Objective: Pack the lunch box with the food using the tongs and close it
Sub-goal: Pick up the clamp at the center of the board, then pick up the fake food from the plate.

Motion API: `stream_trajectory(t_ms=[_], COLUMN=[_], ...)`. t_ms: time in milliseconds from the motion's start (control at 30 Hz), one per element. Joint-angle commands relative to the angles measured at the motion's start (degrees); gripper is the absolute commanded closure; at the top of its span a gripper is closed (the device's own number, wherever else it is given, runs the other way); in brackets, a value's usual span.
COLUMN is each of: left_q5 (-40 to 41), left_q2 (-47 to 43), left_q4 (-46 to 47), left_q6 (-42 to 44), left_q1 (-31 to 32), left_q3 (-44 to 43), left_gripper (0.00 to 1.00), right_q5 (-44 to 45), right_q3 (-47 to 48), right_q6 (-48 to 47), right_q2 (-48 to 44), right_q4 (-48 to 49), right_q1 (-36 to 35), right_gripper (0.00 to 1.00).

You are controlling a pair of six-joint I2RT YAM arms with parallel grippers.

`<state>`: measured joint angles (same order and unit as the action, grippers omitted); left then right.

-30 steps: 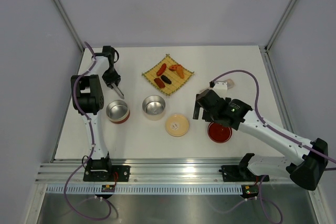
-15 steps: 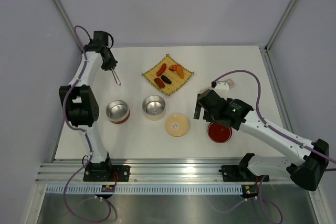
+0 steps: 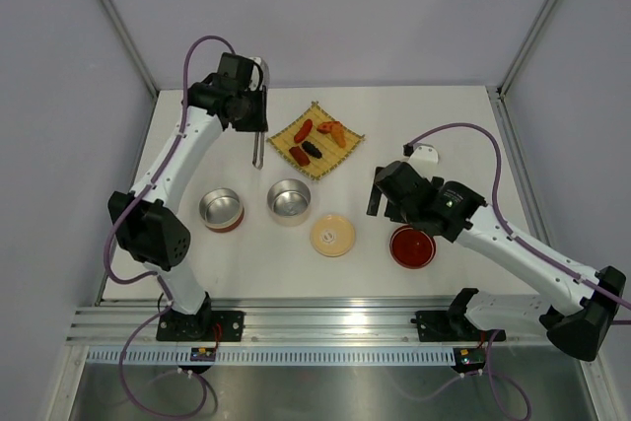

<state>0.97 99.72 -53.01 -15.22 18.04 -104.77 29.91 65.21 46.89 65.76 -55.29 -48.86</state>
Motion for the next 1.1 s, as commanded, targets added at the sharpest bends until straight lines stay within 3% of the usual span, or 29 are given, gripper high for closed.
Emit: stream_trajectory(t_ms=[0,367,800,1067], left_q5=[-2.29,-1.67,-3.34,-1.24], left_q2=[0.38,3.20,4.51,16.20], left_q4=[-1.04,-3.59,-0.17,-2.71], left_q6=[0.55,1.69,1.95,3.35], left_q1=[0.06,3.40,5.16,5.51], left_q3=[1.06,-3.07,-2.98,-15.19], left_gripper=[0.69,0.61,0.60,0.59], right_q5=[2.26,1.82,1.20,1.11], right_q3=[2.38,1.76,-0.08,0.44], right_q6=[0.57,0.48,1.36,1.18], right_q2=[0.07,-0.54,-1.86,-1.68], right_q4=[-0.08,-0.17,-0.08,-0.87], right_q1=[0.08,-0.01,0.08,-0.01], right_gripper=[0.01,0.01,0.00,0.01])
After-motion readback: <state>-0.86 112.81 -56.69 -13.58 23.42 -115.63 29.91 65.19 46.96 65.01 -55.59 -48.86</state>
